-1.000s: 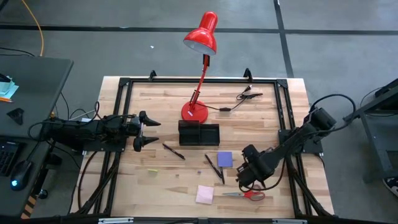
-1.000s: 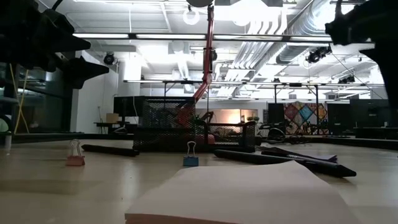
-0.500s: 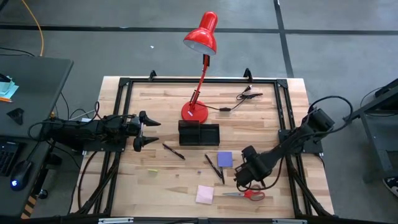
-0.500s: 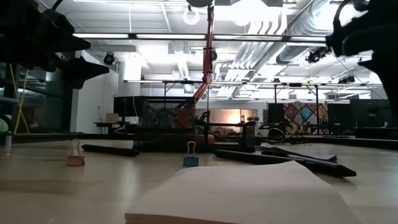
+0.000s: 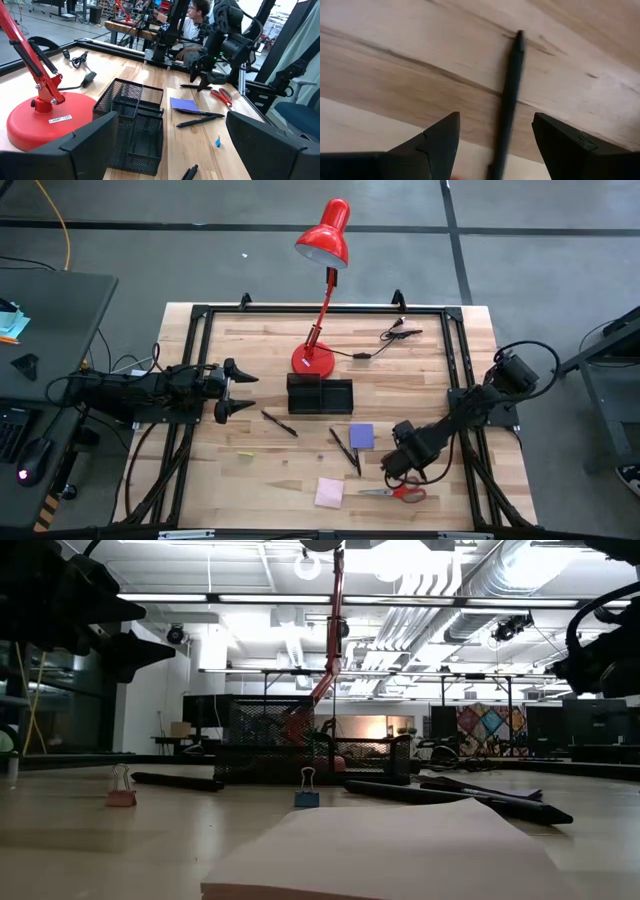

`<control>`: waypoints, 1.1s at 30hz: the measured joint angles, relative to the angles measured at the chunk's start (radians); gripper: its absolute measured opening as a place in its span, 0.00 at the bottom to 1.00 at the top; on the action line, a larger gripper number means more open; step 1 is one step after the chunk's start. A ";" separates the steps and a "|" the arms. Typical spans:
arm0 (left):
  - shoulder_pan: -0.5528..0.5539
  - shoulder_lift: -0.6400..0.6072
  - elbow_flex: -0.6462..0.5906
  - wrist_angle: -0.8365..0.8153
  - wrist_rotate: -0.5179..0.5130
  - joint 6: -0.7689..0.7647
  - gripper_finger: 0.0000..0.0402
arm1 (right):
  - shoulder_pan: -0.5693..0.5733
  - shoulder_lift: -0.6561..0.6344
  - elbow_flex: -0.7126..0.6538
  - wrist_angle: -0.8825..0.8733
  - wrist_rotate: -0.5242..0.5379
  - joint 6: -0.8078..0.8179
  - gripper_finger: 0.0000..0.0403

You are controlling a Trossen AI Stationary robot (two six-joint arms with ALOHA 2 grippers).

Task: Pick and place office supplies into organizer
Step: Put the black pen into the black desk organizer

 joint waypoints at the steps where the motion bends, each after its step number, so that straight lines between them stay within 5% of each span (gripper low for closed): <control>1: 0.000 0.000 0.000 0.000 0.000 0.000 0.89 | 0.000 -0.001 -0.006 0.015 -0.001 -0.001 0.60; 8: 0.000 0.000 0.000 0.000 0.000 0.000 0.89 | 0.000 -0.006 -0.023 0.040 -0.005 -0.018 0.56; 20: 0.000 0.000 0.000 0.000 0.000 0.000 0.89 | 0.000 -0.003 -0.024 0.056 -0.005 -0.034 0.28; 33: 0.000 0.000 0.000 0.000 0.000 0.000 0.89 | 0.074 -0.001 -0.026 0.055 0.199 0.011 0.20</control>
